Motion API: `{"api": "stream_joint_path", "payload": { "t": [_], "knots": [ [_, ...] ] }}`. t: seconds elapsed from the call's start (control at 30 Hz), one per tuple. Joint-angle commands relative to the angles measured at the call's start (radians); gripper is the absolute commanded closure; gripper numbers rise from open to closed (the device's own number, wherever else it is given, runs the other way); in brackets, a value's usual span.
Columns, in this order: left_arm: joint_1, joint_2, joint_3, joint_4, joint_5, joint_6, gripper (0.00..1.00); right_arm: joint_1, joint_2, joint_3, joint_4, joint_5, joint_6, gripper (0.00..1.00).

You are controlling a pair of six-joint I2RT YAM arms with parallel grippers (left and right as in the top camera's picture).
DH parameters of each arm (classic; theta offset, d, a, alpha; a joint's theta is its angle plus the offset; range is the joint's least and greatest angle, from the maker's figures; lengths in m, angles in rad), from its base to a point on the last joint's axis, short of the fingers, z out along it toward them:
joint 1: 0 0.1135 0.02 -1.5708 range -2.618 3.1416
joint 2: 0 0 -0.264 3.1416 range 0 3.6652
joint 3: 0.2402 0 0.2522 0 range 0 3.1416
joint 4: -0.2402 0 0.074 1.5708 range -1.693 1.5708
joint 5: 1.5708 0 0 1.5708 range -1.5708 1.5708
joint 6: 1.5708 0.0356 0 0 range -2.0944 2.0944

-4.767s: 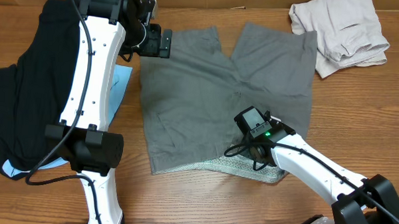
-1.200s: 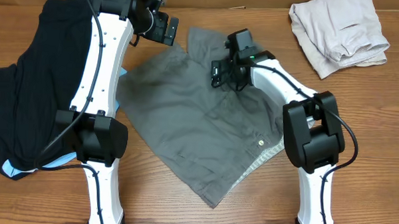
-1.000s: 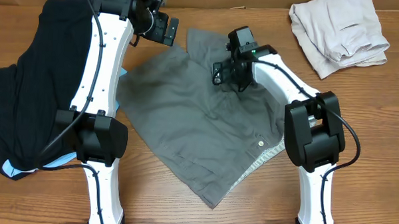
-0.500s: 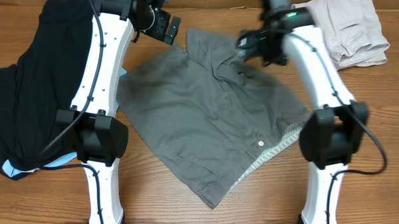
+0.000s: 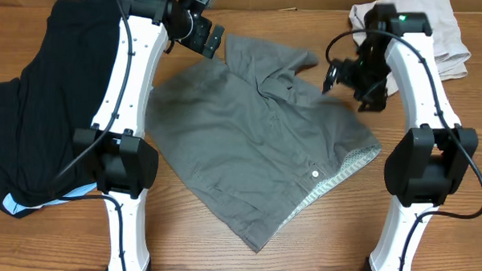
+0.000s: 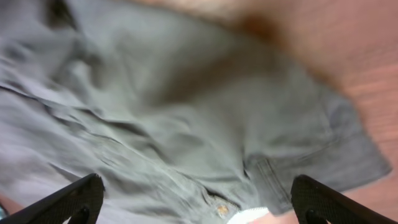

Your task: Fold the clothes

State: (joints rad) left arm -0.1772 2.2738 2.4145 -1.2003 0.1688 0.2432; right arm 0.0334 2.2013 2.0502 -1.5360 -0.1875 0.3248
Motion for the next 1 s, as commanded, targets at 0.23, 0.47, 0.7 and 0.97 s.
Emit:
{"api": "stream_joint_path", "payload": {
  "t": [0.23,0.47,0.7,0.97],
  "knots": [
    [0.005,0.016,0.000,-0.029,0.011,0.019,0.00,0.090,-0.023,-0.336,0.195,-0.016,0.093,0.03],
    [0.003,0.016,0.000,-0.035,0.012,0.019,0.00,0.077,-0.023,-0.499,0.357,0.036,0.212,0.04],
    [0.000,0.022,0.000,-0.042,0.012,0.019,0.00,-0.023,-0.023,-0.610,0.425,0.090,0.223,0.00],
    [-0.002,0.029,0.000,-0.044,0.020,0.019,0.00,-0.270,-0.023,-0.670,0.455,0.116,0.166,0.00]
  ]
}}
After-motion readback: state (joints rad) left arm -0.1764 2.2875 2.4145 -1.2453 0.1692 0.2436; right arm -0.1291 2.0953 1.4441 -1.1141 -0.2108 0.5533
